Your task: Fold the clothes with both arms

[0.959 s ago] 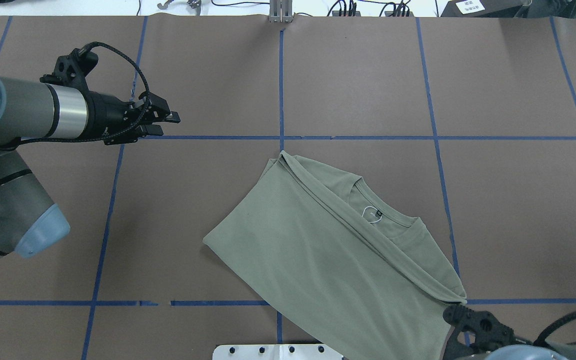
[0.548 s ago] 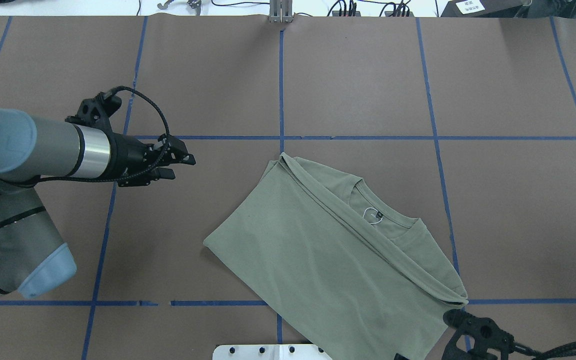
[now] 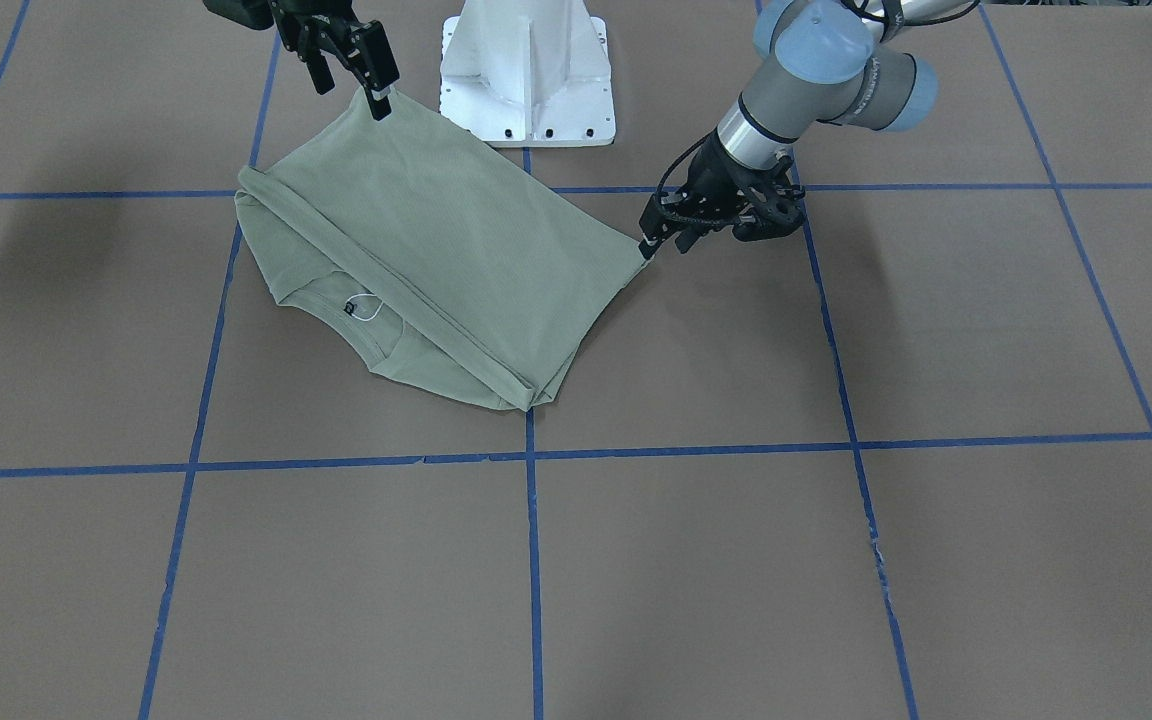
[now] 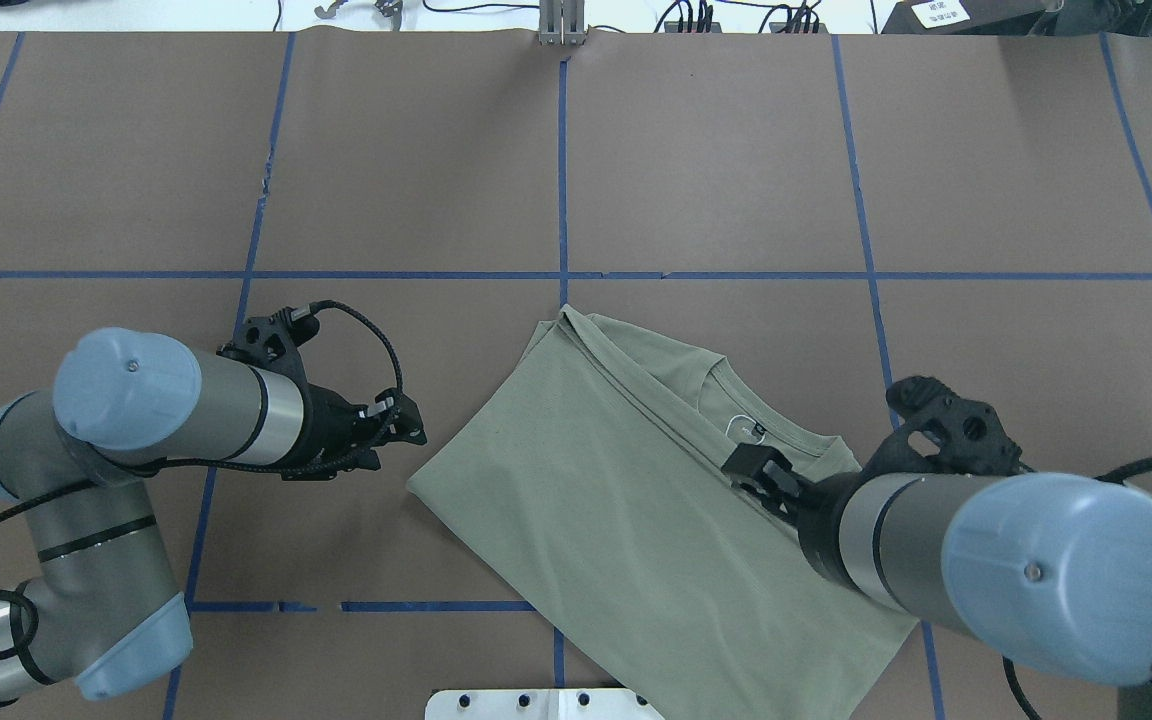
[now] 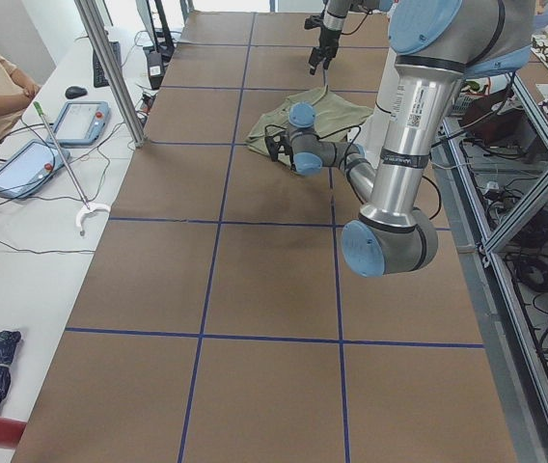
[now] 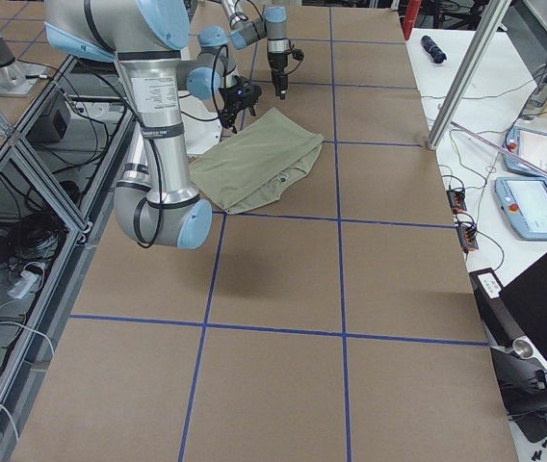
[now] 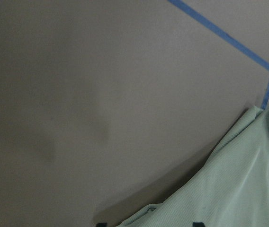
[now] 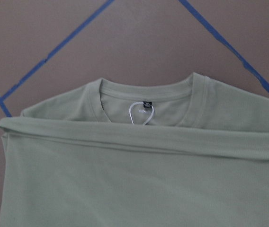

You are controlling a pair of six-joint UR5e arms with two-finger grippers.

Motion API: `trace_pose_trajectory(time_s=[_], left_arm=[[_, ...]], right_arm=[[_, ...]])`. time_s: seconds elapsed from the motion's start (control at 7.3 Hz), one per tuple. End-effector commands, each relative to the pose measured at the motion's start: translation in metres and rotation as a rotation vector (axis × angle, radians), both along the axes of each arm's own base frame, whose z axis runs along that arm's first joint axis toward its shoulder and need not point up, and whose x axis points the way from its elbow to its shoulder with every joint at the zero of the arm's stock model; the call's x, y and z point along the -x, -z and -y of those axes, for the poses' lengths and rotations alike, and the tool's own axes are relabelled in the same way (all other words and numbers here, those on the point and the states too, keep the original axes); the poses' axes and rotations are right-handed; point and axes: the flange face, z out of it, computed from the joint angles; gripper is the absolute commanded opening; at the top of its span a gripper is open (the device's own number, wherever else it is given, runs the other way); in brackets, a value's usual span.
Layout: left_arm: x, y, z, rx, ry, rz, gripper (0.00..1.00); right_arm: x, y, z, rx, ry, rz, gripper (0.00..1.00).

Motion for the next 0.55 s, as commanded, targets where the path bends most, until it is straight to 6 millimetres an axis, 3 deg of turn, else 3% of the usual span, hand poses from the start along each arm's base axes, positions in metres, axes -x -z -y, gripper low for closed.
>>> trace_pose_trajectory(time_s=[0.0, 0.27, 0.41], left_arm=[[-0.020, -0.007, -0.012, -0.003, -0.004, 0.023, 0.60], [-0.024, -0.009, -0.015, -0.002, -0.012, 0.025, 0.55], [-0.033, -0.012, -0.028, -0.003, -0.034, 0.031, 0.55]], right_arm=[[0.003, -0.006, 0.034, -0.041, -0.022, -0.048, 1.00], [0.011, -0.003, 0.042, -0.038, -0.033, -0.048, 1.00], [0.016, -0.005, 0.049, -0.036, -0.041, -0.050, 1.00]])
